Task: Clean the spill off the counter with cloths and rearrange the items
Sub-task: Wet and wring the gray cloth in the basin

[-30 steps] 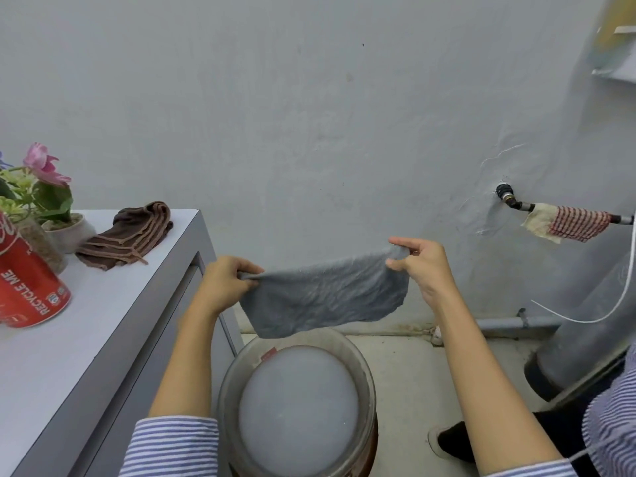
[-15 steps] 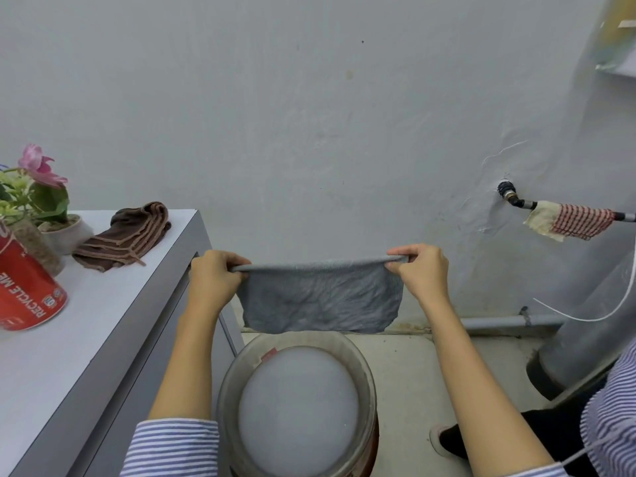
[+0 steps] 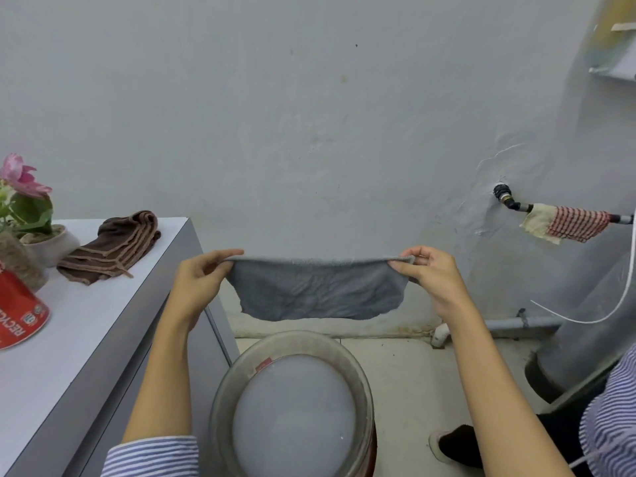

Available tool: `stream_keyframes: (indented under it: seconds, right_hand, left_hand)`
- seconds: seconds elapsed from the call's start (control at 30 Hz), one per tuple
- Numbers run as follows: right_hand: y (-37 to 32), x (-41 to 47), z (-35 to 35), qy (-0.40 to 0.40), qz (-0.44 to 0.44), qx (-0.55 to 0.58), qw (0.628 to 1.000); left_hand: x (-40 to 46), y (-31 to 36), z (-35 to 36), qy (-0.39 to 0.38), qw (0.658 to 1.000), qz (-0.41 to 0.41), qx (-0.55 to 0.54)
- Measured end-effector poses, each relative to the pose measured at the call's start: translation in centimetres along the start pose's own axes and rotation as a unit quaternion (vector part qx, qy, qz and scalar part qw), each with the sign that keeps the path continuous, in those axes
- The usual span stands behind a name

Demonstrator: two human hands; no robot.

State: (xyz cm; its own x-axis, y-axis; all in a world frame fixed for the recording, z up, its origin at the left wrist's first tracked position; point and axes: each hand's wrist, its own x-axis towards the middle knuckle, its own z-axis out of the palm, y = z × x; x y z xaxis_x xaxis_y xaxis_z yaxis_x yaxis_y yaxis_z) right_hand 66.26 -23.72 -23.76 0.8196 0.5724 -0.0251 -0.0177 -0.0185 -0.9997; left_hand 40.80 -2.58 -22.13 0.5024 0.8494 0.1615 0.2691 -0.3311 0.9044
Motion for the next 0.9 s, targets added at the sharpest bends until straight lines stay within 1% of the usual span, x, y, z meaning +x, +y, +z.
stream_keyframes:
  seconds: [0.03,0.07,0.17,0.23,0.33,0.43,0.5,0.53,0.6,0.67,0.7,0.77,0.83,0.9]
  right_hand:
    - [-0.3,0.0,0.1,-0.002,0.009,0.031,0.999]
    - [-0.5,0.1,0.4,0.008,0.02,0.045,0.999]
    - [-0.4,0.3,2.1,0.087,0.039,0.021,0.995]
    - [-0.5,0.2,3.2,0.108,0.028,0.017,0.994]
    - [-1.1,-0.8,5.2,0.062,-0.013,-0.019,0.998]
    - [-2.2,-2.0,7.4,-0.013,-0.048,-0.029,0.998]
    - [-3.0,-2.5,8.0,-0.042,-0.056,-0.054,0.996]
    - [-3.4,-2.6,8.0,-0.049,-0.05,-0.057,0.996]
    - [-4.2,-2.6,7.5,-0.072,-0.022,-0.02,0.997]
    - [-4.7,-2.7,7.0,-0.109,-0.014,0.005,0.994]
    - [-4.8,-2.8,6.9,-0.12,-0.026,-0.014,0.992]
    - [-4.7,-3.0,6.7,-0.12,-0.075,-0.113,0.983]
    - [-4.3,-3.3,6.3,-0.109,-0.128,-0.221,0.961]
    - [-4.0,-3.5,5.3,-0.103,-0.143,-0.324,0.929]
  left_hand:
    - [0.5,0.1,0.2,0.006,1.0,-0.004,-0.003]
    - [1.2,0.2,0.7,0.012,1.0,-0.012,0.015]
    - [2.3,1.2,3.0,0.039,0.991,-0.024,0.129]
    - [2.0,2.4,4.8,0.053,0.987,-0.003,0.155]
    - [0.2,4.9,7.3,0.045,0.983,0.072,0.16]
    - [-1.8,7.1,9.8,-0.001,0.981,0.137,0.138]
    - [-2.6,8.0,10.7,-0.033,0.975,0.168,0.143]
    - [-2.7,8.2,10.7,-0.049,0.974,0.171,0.141]
    - [-2.7,8.3,10.2,-0.091,0.978,0.153,0.109]
    - [-2.6,8.1,9.8,-0.107,0.976,0.158,0.109]
    - [-2.5,8.0,9.7,-0.096,0.976,0.164,0.104]
    - [-2.4,7.9,9.6,-0.064,0.984,0.156,0.06]
    - [-2.3,7.8,9.4,-0.052,0.987,0.147,0.027]
    - [-2.1,7.5,8.7,-0.055,0.988,0.146,-0.016]
